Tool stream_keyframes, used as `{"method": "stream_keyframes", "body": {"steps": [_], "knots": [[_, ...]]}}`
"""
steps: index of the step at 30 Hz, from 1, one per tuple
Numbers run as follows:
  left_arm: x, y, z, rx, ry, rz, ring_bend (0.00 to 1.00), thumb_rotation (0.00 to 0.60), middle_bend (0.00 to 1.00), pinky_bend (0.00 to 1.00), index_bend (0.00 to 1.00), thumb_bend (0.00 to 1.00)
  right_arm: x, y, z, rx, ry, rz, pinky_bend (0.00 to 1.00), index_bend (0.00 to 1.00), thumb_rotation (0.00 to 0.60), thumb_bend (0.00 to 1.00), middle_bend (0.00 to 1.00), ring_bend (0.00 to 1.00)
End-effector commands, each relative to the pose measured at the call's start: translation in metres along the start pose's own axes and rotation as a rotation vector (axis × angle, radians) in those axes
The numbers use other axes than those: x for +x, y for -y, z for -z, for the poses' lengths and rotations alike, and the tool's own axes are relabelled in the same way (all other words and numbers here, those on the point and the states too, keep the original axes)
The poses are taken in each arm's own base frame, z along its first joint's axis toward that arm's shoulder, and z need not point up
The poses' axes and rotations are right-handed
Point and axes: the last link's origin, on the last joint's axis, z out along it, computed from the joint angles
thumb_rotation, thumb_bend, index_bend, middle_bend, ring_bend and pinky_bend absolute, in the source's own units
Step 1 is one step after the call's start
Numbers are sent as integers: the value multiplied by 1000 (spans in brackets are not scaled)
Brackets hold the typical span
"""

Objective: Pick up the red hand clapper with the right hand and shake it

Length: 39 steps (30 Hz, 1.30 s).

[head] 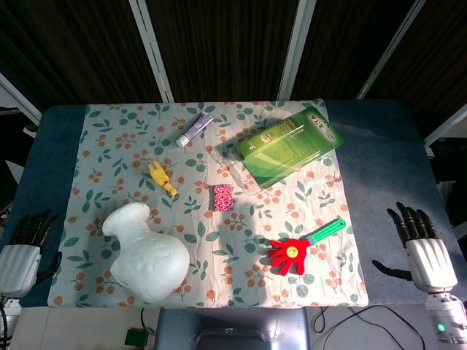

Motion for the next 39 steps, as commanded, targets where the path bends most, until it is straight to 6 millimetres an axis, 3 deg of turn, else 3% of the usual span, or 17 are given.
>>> {"method": "stream_keyframes", "body": {"steps": [1,9,16,21,29,39], "knots": [[-2,0,-3,-1,8,3,0,600,0,58,0,431,2,-1,1,0,-6,-1,0,0,456,170,0,0],[1,0,-6,-3,-3,33,0,600,0,59,0,429,-15,-3,-9,33,88,77,0,0,458,170,0,0],[0,2,-4,-2,10,30,0,600,0,59,0,429,-40,-7,-51,183,265,219,0,6,459,170,0,0],[3,4,-1,11,7,40,0,600,0,59,0,429,-60,-6,-78,254,306,248,0,186,467,208,0,0],[3,5,0,9,12,41,0,600,0,59,0,430,-83,-2,-119,278,290,212,0,433,582,276,0,0],[2,5,-3,13,16,40,0,600,0,59,0,429,-100,26,-146,351,290,156,0,516,600,328,0,0]]}}
